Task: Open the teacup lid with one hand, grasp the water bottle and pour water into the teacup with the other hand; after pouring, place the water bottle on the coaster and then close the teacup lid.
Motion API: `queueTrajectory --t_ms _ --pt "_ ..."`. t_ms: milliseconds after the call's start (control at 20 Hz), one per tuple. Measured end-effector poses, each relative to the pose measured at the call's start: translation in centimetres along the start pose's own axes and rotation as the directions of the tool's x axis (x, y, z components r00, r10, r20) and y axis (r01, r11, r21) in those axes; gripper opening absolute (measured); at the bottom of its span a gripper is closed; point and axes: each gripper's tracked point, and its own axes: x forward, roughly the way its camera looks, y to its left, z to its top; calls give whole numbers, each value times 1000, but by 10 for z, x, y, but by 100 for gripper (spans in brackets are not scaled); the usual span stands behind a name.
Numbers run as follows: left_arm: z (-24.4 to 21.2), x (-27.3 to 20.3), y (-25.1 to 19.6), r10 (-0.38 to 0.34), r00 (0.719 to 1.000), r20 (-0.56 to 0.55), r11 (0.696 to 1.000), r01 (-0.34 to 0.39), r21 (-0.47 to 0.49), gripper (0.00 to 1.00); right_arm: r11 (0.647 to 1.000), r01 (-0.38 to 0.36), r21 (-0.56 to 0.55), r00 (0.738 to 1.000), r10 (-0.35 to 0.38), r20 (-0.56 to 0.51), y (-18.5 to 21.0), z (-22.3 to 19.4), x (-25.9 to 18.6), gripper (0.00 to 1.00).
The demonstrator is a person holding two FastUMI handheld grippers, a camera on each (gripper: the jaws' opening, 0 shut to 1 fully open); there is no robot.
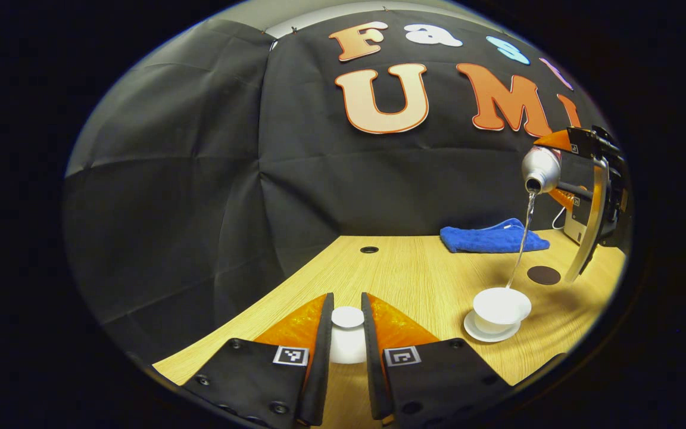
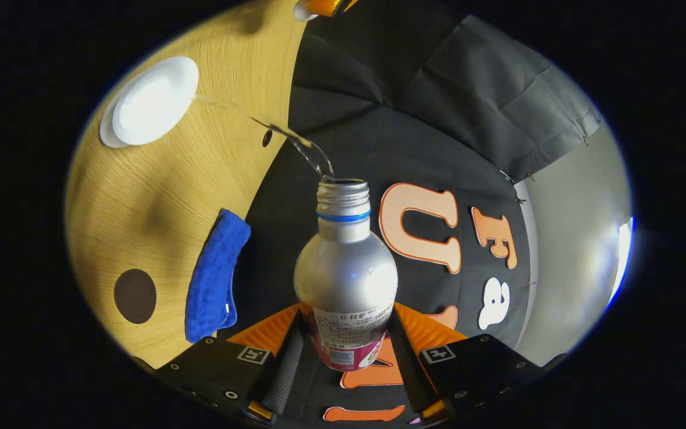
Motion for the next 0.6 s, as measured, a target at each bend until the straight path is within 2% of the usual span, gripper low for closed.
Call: queueTrajectory --t_ms 250,600 --pt "-3 0 0 -4 1000 -5 1000 4 -3 32 999 22 -32 1000 -22 0 -5 -2 3 77" --pt "-6 -3 3 1 1000 -9 1000 -1 -9 33 995 47 -86 998 -43 45 5 16 3 77"
